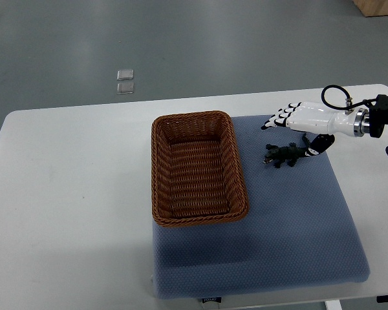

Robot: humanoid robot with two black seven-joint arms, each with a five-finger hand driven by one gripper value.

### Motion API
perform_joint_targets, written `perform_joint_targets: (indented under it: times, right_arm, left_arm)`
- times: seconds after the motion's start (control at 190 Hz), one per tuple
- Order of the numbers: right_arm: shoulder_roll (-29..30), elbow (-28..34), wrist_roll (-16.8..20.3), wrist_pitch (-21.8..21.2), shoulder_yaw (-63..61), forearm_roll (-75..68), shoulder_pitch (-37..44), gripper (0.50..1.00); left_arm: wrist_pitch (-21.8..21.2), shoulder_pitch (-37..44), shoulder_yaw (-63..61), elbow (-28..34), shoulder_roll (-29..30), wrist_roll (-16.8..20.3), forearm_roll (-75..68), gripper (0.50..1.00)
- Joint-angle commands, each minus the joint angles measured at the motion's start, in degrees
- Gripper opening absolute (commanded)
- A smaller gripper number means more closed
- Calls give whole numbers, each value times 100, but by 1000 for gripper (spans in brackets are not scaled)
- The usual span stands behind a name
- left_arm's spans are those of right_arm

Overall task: Place crocodile in brown basket with right hand
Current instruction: 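Lower the right hand over the crocodile and close fingers around it, then lift the crocodile off the mat with the right hand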

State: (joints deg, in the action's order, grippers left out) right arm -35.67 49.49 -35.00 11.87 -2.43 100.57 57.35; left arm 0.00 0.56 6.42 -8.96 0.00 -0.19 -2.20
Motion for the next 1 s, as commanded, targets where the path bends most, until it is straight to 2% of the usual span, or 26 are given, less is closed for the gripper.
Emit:
perform_joint_targets:
  times: [0.0, 0.084, 0.373, 0.546, 0.993]
  right_arm:
    - [-1, -27, 0, 482, 366, 15, 4, 936]
    - [25, -44, 0, 632, 427, 15, -14, 936]
    - [306, -361, 0, 755, 621, 94, -5, 936]
    - [596, -827, 0, 755, 753, 261, 48, 936]
    - [948, -1064, 0, 667, 1649, 296, 681, 936]
  left_arm:
    - [0, -3, -1, 0, 0, 2, 0, 1000]
    - [0, -3, -1, 0, 0, 2, 0, 1000]
    - [0, 6, -1, 0, 0, -7, 0, 1000]
    - [0, 6, -1, 0, 0, 2, 0, 1000]
    - [0, -3, -1, 0, 0, 2, 0, 1000]
